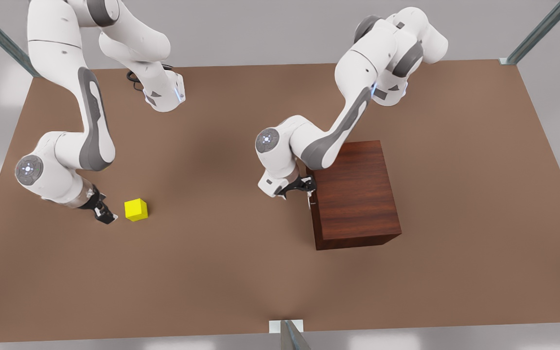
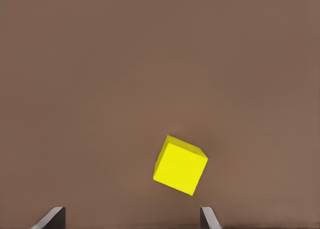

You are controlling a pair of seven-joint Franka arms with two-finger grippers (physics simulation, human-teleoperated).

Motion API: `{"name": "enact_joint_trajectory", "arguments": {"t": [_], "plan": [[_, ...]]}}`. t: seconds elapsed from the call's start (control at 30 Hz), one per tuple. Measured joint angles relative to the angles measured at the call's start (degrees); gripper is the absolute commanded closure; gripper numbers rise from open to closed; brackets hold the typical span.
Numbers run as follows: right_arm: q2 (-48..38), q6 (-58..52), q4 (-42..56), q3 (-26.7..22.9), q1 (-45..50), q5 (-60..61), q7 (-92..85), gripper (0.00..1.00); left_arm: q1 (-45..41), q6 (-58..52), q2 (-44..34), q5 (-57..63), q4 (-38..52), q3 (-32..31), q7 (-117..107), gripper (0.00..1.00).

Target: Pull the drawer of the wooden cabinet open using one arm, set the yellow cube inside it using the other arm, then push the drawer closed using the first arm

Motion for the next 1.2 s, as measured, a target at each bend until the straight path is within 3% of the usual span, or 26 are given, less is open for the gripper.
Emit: {"name": "enact_joint_trajectory", "arguments": {"t": [0.37,1.2], "plan": [[-0.23,5.66,-3.52,0.19,0.52,-0.43,12.63,0.0,-1.96,-3.6,4.06,4.6,0.03,0.16,-6.76,0.0],[3.63,16.78,-13.05,0.28,3.05,-1.82,23.91,0.0,-3.99,1.9,5.43,5.03,0.85,-0.01,-16.7,0.0]]}}
